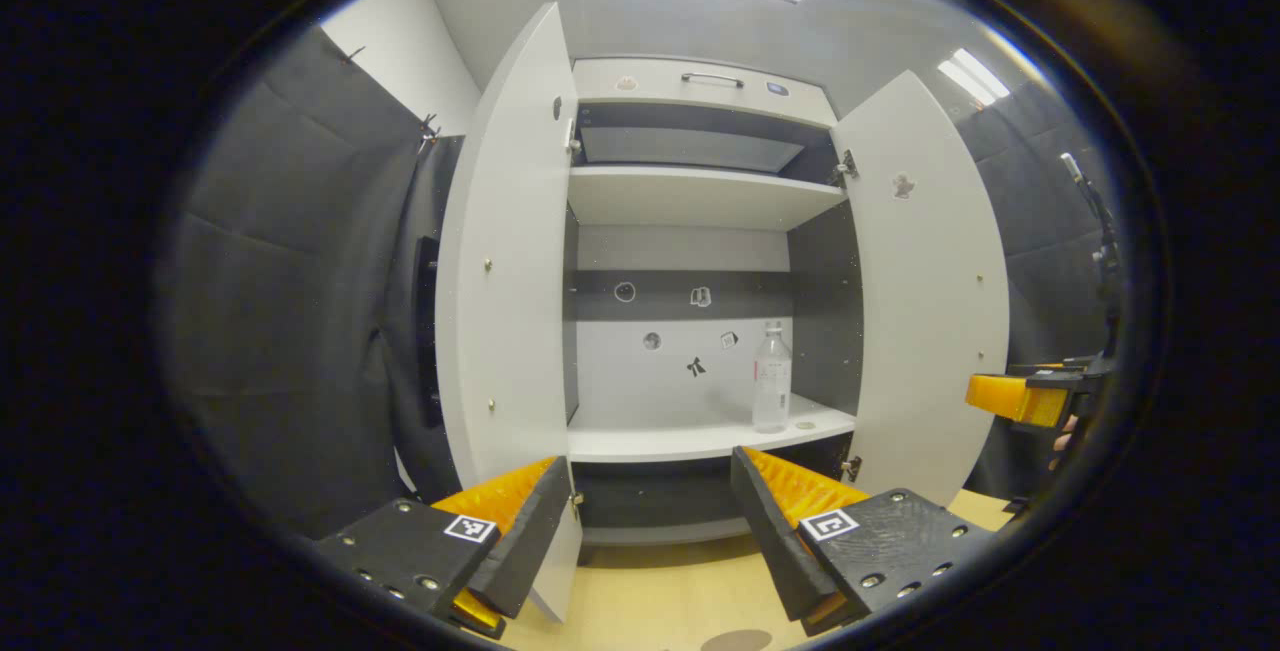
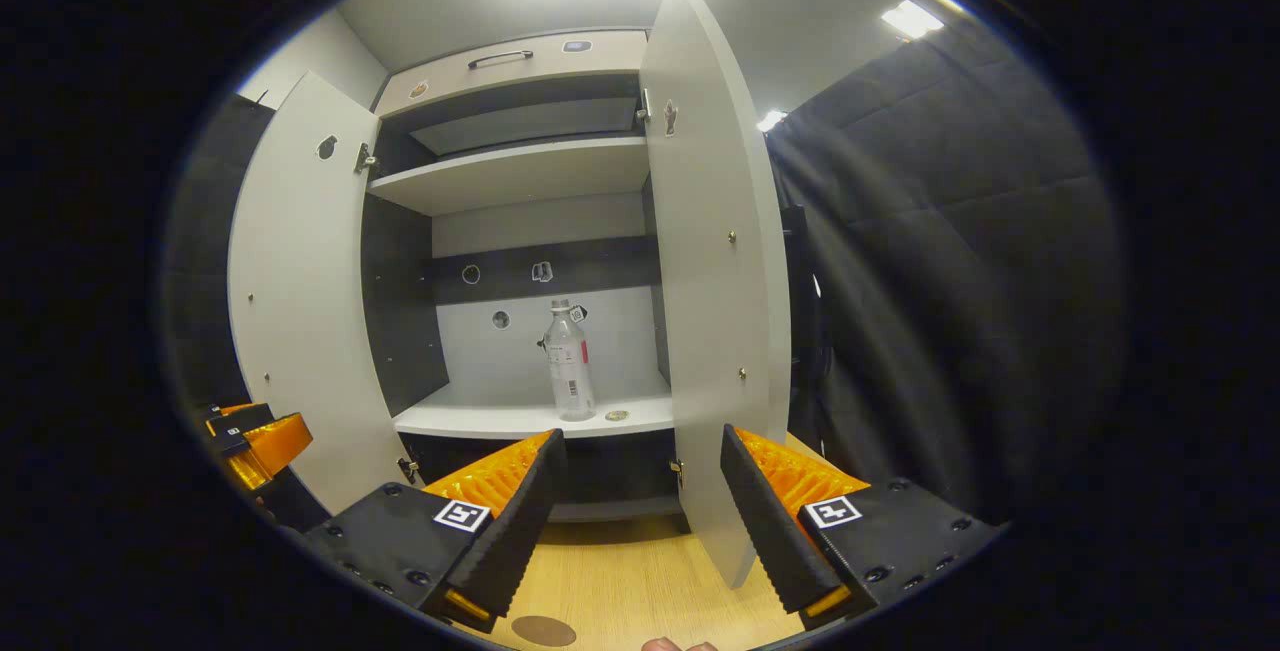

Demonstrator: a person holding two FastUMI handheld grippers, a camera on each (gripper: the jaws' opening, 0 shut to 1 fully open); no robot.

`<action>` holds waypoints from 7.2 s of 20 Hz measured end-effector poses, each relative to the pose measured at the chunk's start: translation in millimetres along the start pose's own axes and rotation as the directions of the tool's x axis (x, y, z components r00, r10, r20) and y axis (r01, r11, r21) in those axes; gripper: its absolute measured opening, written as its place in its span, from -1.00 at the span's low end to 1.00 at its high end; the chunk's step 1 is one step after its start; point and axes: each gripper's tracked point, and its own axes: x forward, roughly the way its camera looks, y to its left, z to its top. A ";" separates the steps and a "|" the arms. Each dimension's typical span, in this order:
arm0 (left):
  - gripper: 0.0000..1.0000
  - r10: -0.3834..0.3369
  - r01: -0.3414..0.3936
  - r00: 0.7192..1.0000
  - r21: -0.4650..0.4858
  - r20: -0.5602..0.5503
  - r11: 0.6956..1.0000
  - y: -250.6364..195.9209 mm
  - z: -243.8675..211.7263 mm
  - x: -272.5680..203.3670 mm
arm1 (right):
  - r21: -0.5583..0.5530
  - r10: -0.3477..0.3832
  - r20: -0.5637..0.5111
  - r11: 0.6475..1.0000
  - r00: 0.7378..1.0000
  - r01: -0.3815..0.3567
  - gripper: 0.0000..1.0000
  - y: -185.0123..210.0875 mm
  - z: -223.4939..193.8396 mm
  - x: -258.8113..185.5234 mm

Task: Grasp the bottle in the cabinet with the left hand and place it on the coaster, then close the right door with the right hand and the left door with the left hand.

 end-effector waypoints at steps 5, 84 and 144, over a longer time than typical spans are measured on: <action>0.88 0.020 -0.022 0.999 -0.062 -0.028 0.998 11.6 -9.7 -4.2 | -0.002 -0.012 0.008 1.000 1.000 0.012 0.96 -2.0 2.2 -5.8; 0.52 -0.369 0.369 0.929 -0.050 0.000 0.928 -166.2 22.2 228.1 | 0.000 -0.518 0.066 0.855 0.853 0.519 0.96 -272.0 45.2 37.0; 0.90 -0.389 0.411 0.874 0.014 -0.290 0.912 -139.8 -330.5 -34.6 | 0.010 -0.408 -0.231 0.907 0.883 0.421 0.96 -208.3 -23.3 -13.9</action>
